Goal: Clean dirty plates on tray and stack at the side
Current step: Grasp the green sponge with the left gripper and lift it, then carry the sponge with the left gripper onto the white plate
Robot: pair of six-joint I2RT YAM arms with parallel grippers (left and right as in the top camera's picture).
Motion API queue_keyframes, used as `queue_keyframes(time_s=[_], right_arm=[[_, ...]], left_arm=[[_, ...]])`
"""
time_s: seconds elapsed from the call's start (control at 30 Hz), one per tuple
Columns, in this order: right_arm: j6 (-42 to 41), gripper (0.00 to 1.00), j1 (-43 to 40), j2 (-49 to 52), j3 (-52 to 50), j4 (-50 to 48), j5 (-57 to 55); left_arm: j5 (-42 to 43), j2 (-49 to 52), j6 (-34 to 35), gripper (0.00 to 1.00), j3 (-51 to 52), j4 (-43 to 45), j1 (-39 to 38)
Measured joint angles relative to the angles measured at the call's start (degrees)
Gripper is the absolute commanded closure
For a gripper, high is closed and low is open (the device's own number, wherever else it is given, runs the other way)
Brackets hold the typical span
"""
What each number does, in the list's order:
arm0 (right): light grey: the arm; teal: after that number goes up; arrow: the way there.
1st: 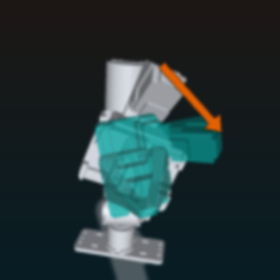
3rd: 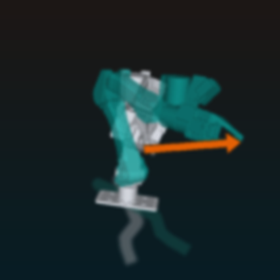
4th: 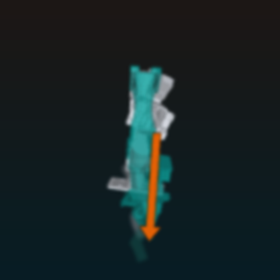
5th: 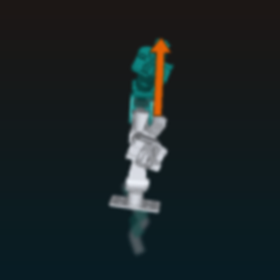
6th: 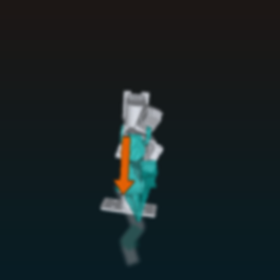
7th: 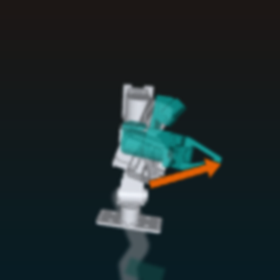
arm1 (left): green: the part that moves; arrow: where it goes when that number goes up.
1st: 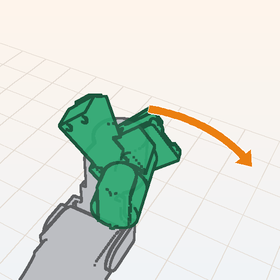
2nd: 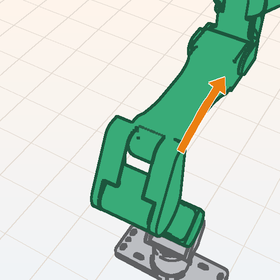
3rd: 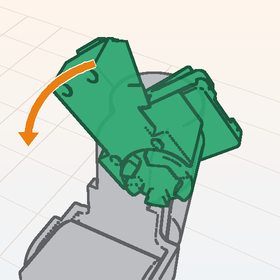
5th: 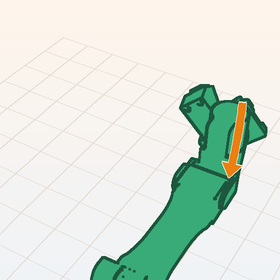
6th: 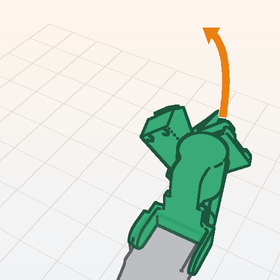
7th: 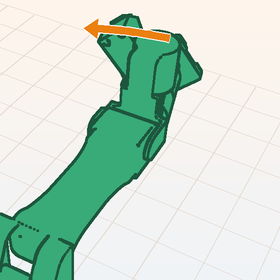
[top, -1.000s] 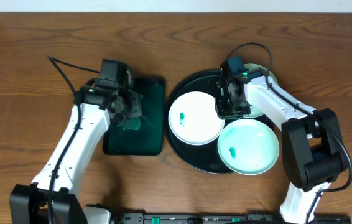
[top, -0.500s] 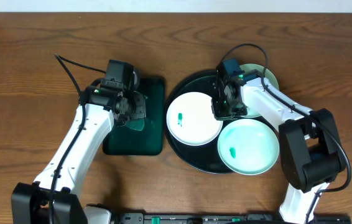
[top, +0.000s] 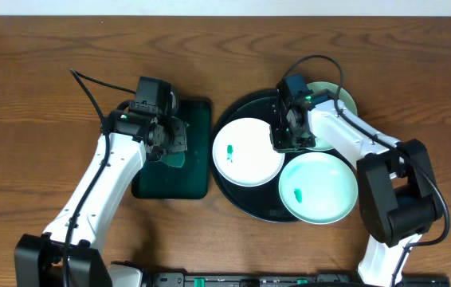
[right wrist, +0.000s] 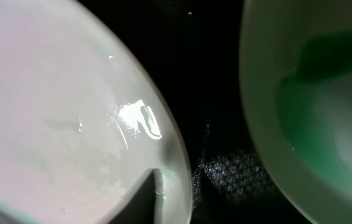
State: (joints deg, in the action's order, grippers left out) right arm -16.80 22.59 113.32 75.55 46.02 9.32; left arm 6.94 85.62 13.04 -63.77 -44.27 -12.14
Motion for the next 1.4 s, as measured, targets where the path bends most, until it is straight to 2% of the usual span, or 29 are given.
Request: queue_keyframes(time_s=[0.37,0.57,0.6,0.7,0.77,0.8,1.1,1.4], right_arm=[[-2.2,0.99,0.0,0.0,-0.2,0.0,-0.3],[-6.3,0.98,0.0,0.0,-0.2,0.4,-0.2],[-6.7,0.92,0.0,0.0,-0.2,0.6,-0.1],[-8.0,0.84,0.0,0.0,-0.3,0.5,-0.2],[-8.2,0.89,0.0,0.0,-0.3,0.1,-0.1],[-8.3,0.99,0.0,0.0,-0.3,-0.3,-0.2],[-8.6,0.99,0.0,0.0,-0.3,0.8,-1.1],[-8.7,0.99,0.0,-0.1,-0.3,1.0,-1.4]], left_arm=[[0.0,0.0,0.0,0.93,0.0,0.0,0.0],[0.0,0.0,0.0,0.93,0.0,0.0,0.0],[0.0,0.0,0.0,0.93,0.0,0.0,0.0],[0.0,0.0,0.0,0.92,0.0,0.0,0.0],[0.0,0.0,0.0,0.93,0.0,0.0,0.0],[0.0,0.0,0.0,0.93,0.0,0.0,0.0],[-0.6,0.0,1.4,0.93,0.0,1.0,0.0],[-6.8,0.0,2.5,0.93,0.0,1.2,0.0]])
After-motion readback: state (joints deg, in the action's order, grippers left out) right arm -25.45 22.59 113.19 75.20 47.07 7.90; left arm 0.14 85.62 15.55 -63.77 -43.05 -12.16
